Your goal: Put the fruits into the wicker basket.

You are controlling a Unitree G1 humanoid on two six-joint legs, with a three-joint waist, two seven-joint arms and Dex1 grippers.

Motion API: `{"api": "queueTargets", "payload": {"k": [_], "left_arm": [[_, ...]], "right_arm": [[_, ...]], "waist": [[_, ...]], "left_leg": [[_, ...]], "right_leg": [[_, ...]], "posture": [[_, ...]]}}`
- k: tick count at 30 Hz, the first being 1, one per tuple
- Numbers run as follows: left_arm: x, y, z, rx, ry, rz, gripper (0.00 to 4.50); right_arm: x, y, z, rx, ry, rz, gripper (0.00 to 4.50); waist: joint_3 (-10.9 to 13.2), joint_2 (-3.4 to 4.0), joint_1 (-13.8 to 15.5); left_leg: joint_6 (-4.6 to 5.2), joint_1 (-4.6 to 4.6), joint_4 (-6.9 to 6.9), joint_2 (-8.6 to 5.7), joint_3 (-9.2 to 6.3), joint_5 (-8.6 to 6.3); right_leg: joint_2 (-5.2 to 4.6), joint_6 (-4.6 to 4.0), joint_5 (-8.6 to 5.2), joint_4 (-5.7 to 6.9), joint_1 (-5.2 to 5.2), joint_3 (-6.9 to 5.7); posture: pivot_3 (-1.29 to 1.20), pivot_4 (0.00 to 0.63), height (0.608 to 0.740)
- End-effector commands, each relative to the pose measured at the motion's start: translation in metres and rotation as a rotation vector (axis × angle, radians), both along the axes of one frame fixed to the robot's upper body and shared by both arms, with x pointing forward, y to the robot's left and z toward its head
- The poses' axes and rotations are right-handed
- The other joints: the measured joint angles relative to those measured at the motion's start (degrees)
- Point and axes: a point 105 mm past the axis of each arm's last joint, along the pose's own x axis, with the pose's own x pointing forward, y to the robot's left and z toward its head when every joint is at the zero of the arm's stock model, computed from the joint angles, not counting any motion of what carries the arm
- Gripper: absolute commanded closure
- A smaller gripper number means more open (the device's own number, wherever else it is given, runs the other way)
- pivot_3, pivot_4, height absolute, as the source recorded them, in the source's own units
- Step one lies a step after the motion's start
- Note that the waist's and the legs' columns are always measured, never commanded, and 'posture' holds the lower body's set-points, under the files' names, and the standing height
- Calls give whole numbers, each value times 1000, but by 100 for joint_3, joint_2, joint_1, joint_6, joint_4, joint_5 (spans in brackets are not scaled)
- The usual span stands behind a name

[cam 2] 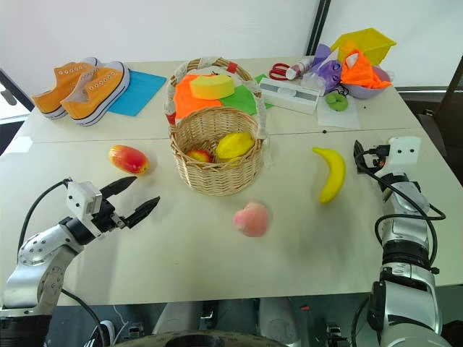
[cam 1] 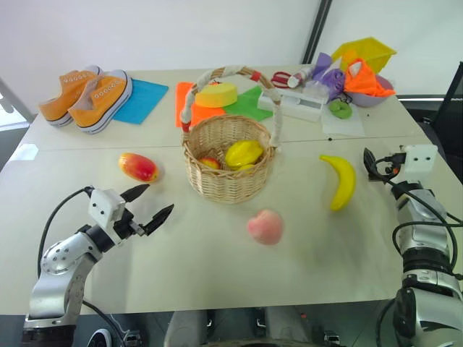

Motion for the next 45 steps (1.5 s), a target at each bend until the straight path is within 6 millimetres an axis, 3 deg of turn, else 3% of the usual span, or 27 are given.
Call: {"api": "queueTargets", "payload": {"k": [1,16,20,23,26,29,32,36,38,45], "left_arm": [[-1,-4,11,-11,-41,-17,0],[-2,-8,8,-10,-40,-24,0],[-2,-8,13,-29,-55,-28,0],[-1,-10,23,-65,-85,-29,0],[2,-4,35,-92,-130,16,0],[12,19,56,-113,-207,157,0],[23,37,65,-104,-247,302,0],[39,48,63,-57,-221,457,0],[44,54,57,-67,-175,537,0],[44,30,50,-115,-60,617,0]], "right_arm": [[2,0,14,-12,-55,4,55],[2,-1,14,-13,-62,17,55],[0,4,29,12,-141,55,55],[-5,22,46,15,-217,199,55],[-19,54,66,13,-280,429,55],[-57,111,85,6,-224,842,55],[-87,151,86,-82,-114,1086,55],[-108,193,73,-190,38,1270,55],[-109,204,71,-223,64,1290,55],[-109,226,91,-301,4,1353,55]], "waist": [[0,0,1],[0,0,1],[0,0,0],[0,0,-3],[0,0,5],[0,0,42],[0,0,54],[-8,-14,44],[-7,-15,49],[0,-36,71]], "left_leg": [[0,0,0,0,0,0],[0,0,0,0,1,0],[0,0,0,0,1,0],[0,0,0,0,1,0],[1,0,0,3,1,-1],[5,-3,-2,5,-1,-3],[8,-5,-1,6,0,-5],[8,-2,3,6,0,-6],[8,-3,2,6,0,-6],[7,-20,5,4,-3,-6]], "right_leg": [[0,0,0,0,0,0],[0,0,0,0,0,1],[0,0,0,0,-1,2],[0,1,0,0,-1,1],[1,2,1,0,-1,2],[1,3,1,-2,-2,0],[0,6,2,-7,-3,1],[-1,9,4,-12,0,1],[-1,8,4,-12,-2,1],[-3,12,6,-13,-17,0]], "posture": [[0,150,740],[0,150,740],[0,150,740],[0,150,740],[0,150,740],[0,150,740],[0,150,740],[0,150,740],[0,150,740],[0,150,740]]}}
